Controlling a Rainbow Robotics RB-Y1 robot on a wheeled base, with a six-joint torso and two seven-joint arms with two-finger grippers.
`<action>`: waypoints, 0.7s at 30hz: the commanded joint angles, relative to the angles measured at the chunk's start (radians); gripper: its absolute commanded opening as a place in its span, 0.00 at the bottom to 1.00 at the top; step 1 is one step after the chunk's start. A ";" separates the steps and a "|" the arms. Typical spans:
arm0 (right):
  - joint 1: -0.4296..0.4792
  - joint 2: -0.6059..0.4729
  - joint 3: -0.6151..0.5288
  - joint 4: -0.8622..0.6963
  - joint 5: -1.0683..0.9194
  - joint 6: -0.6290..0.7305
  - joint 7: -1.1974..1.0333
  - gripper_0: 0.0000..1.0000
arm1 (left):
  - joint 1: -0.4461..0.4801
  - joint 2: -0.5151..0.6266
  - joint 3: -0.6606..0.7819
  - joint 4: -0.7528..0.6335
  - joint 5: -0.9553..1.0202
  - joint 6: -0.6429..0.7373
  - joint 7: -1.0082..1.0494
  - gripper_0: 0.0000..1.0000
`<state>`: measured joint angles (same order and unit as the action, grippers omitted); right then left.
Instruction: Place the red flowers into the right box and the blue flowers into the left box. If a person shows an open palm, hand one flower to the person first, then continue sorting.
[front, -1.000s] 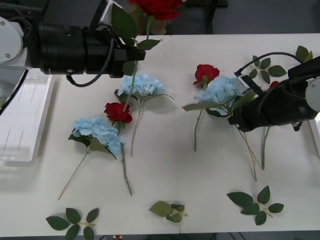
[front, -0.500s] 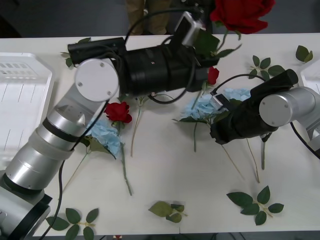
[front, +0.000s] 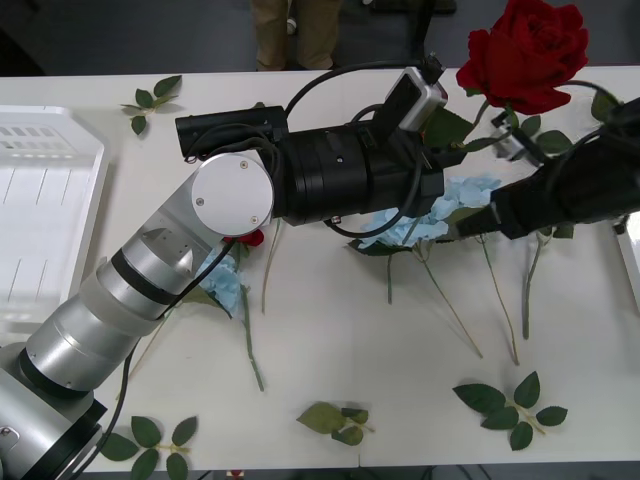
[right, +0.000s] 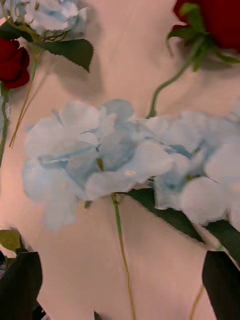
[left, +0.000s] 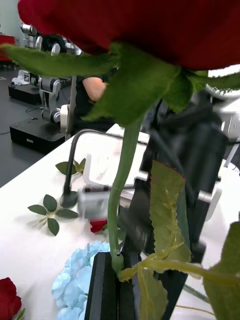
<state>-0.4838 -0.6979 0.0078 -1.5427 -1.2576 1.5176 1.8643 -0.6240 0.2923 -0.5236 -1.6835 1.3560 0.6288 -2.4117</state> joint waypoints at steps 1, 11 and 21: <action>0.051 -0.061 -0.118 -0.008 -0.020 0.069 0.128 0.96 | 0.009 0.002 -0.004 -0.012 0.014 -0.014 0.014 0.00; 0.266 -0.110 -0.068 -0.008 -0.529 -0.135 0.460 0.96 | 0.014 0.013 -0.004 -0.012 0.021 -0.014 0.013 0.00; 0.295 -0.094 0.181 0.095 -1.028 -0.310 0.841 0.96 | 0.014 0.027 -0.004 -0.012 0.043 -0.014 0.013 0.00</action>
<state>-0.1814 -0.7700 0.1428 -1.4753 -2.2448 1.2179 2.6397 -0.6224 0.2971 -0.5236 -1.6824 1.3804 0.6284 -2.4117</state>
